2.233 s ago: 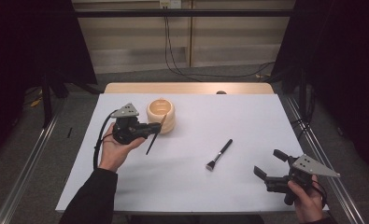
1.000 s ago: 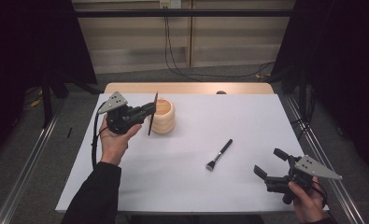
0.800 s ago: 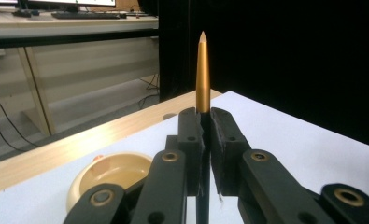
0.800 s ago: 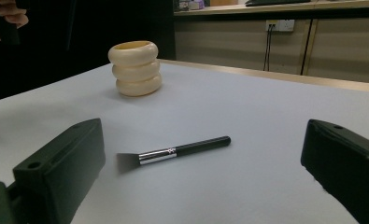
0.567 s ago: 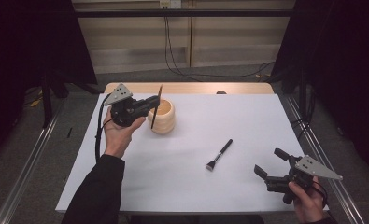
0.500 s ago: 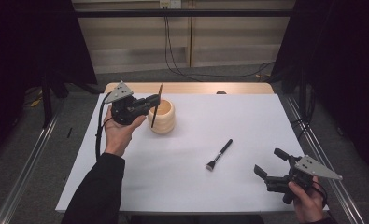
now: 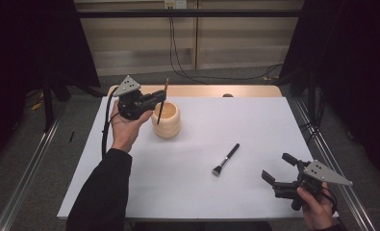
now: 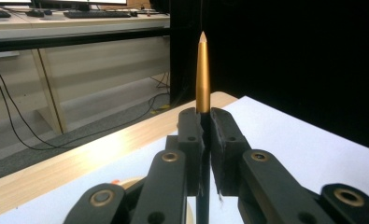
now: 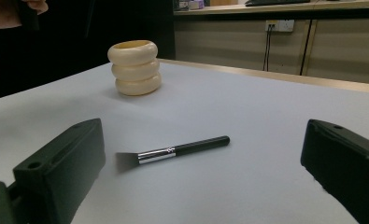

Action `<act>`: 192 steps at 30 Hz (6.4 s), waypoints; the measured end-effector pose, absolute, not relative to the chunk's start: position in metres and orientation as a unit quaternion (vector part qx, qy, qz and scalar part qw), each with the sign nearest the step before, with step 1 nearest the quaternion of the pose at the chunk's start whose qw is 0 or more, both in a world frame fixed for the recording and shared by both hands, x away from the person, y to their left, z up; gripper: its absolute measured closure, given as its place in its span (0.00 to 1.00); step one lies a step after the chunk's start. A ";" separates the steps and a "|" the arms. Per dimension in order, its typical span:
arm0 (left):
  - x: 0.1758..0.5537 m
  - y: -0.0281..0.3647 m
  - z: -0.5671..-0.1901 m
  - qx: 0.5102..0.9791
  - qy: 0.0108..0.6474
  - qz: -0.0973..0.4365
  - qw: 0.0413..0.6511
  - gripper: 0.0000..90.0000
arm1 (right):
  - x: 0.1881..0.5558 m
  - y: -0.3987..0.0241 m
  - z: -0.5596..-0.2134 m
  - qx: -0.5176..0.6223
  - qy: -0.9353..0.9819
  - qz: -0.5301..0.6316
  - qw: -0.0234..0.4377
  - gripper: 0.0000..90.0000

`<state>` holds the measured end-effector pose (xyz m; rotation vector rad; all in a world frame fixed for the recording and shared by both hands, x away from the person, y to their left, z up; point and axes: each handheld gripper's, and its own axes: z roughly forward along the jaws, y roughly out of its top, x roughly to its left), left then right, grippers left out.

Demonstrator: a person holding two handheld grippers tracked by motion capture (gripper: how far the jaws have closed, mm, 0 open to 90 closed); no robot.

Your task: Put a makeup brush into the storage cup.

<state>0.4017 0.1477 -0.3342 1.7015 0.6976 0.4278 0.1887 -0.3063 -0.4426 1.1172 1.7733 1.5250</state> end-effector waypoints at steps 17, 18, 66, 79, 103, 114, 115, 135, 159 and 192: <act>0.432 0.126 -0.332 0.726 0.298 0.187 0.591 0.93 | 0.189 -0.307 -0.443 0.416 0.656 0.568 0.271 0.00; 0.434 0.127 -0.334 0.722 0.300 0.186 0.595 0.93 | 0.189 -0.307 -0.444 0.416 0.656 0.568 0.270 0.00; 0.450 0.139 -0.404 0.721 0.339 0.177 0.577 0.93 | 0.189 -0.308 -0.445 0.415 0.658 0.569 0.266 0.00; 0.449 0.136 -0.414 0.729 0.342 0.188 0.563 0.93 | 0.189 -0.308 -0.445 0.416 0.659 0.568 0.265 0.00; 0.448 0.137 -0.419 0.733 0.346 0.186 0.555 0.77 | 0.189 -0.308 -0.445 0.416 0.660 0.568 0.263 0.00; 0.444 0.136 -0.410 0.718 0.362 0.199 0.560 0.28 | 0.189 -0.308 -0.445 0.416 0.659 0.567 0.265 0.00; 0.443 0.136 -0.409 0.720 0.358 0.202 0.559 0.26 | 0.189 -0.307 -0.445 0.418 0.659 0.567 0.264 0.00; 0.426 0.138 -0.396 0.728 0.346 0.213 0.552 0.03 | 0.188 -0.308 -0.445 0.418 0.658 0.567 0.265 0.00; 0.365 0.161 -0.397 0.720 0.329 0.216 0.571 0.02 | 0.187 -0.308 -0.444 0.421 0.659 0.563 0.268 0.00; 0.264 0.208 -0.414 0.703 0.349 0.218 0.580 0.02 | 0.188 -0.309 -0.445 0.420 0.661 0.560 0.270 0.00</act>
